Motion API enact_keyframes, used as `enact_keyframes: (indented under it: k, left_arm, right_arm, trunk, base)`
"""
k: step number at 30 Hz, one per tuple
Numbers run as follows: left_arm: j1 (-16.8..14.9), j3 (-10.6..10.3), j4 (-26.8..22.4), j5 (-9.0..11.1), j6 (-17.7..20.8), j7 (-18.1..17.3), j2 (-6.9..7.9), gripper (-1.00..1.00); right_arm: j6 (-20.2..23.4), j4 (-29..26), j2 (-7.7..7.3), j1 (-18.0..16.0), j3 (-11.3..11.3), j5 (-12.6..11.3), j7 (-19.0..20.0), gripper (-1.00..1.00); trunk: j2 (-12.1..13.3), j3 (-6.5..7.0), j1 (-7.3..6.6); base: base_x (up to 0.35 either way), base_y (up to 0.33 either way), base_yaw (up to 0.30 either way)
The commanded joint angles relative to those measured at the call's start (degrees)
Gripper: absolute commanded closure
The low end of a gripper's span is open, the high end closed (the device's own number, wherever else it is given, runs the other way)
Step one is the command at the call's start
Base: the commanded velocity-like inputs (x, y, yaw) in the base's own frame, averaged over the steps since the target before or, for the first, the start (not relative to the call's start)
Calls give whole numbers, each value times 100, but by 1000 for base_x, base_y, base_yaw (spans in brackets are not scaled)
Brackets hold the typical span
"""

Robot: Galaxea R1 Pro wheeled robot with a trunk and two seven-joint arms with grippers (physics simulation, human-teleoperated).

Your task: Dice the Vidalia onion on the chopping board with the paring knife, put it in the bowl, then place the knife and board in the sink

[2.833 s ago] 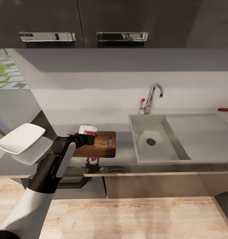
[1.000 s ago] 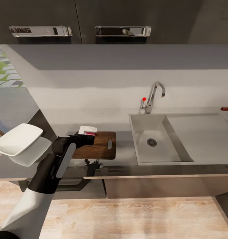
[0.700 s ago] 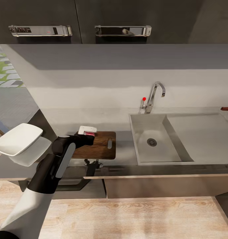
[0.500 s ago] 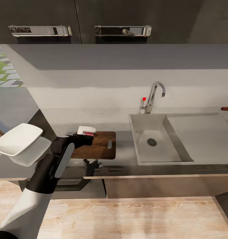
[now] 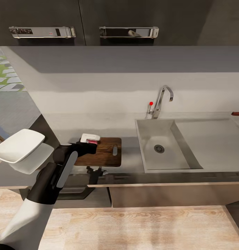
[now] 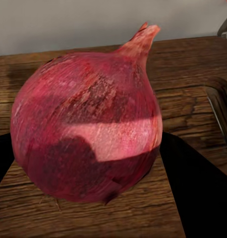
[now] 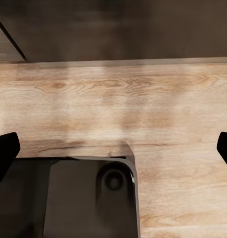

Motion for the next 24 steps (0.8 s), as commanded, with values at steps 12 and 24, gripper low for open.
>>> enact_keyframes:
  k: [12, 24]
  left_arm:
    - [87, -12, 209, 63, 6, 51, 4, 100]
    - [189, -11, 243, 54, 1, 46, 3, 100]
  right_arm:
    - [-7, -13, 5, 0, -48, 30, 47, -100]
    - [-5, -13, 5, 0, -48, 28, 47, -100]
  trunk:
    - [-10, -9, 3]
    - [-10, -9, 3]
  base:
    - [0, 0, 0]
    - [0, 0, 0]
